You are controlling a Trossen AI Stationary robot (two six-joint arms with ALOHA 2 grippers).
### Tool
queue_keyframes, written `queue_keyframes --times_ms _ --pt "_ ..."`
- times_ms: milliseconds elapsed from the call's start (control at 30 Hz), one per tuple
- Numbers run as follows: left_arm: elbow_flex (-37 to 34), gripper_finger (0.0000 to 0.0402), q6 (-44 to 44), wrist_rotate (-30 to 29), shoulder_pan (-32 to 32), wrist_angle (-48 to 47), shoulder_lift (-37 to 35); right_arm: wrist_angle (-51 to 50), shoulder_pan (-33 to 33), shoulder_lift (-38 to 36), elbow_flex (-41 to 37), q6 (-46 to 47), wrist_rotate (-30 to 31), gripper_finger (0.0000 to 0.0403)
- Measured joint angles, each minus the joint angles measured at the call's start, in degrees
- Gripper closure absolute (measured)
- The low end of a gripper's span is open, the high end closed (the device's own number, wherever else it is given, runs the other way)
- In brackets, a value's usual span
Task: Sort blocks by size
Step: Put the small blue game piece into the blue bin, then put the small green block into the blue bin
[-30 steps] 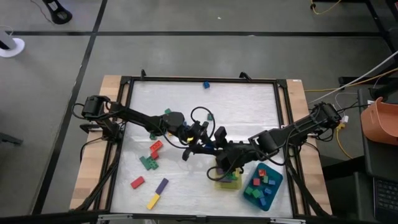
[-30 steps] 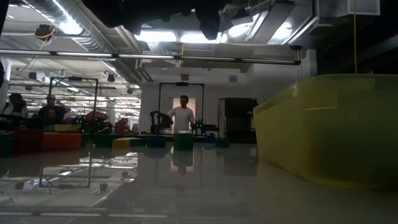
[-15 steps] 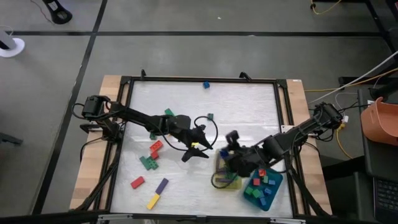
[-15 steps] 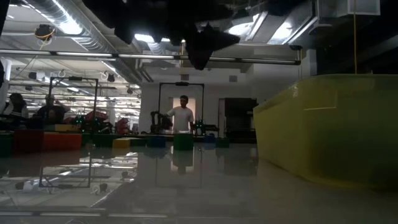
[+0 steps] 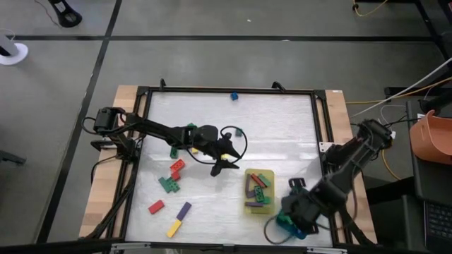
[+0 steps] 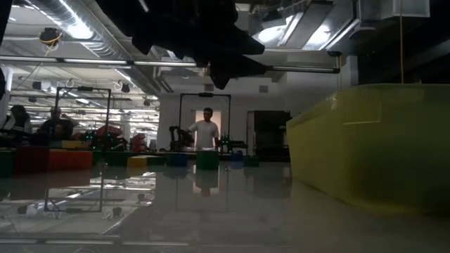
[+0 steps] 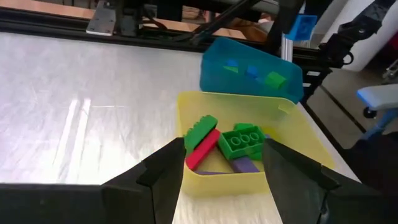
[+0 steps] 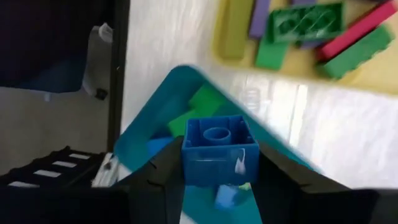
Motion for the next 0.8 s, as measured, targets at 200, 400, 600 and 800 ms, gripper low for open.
queue_keyframes --times_ms 200,400,600,800 --pt "0.0 0.0201 -0.18 -0.02 0.23 -0.5 0.0 0.04 4.98 1.66 0.0 7.51 0.07 0.0247" --pt "0.0 0.0201 -0.18 -1.81 0.38 -1.83 0.0 0.02 7.62 4.53 0.0 14.42 3.66 0.0215" --pt "0.0 0.0202 0.0 -12.66 0.99 -7.68 0.0 -0.16 7.7 7.71 0.0 14.9 2.05 0.0184" --pt "0.0 0.0202 -2.25 -22.17 1.91 -17.71 0.0 -0.23 7.59 8.74 0.0 12.49 1.53 0.017"
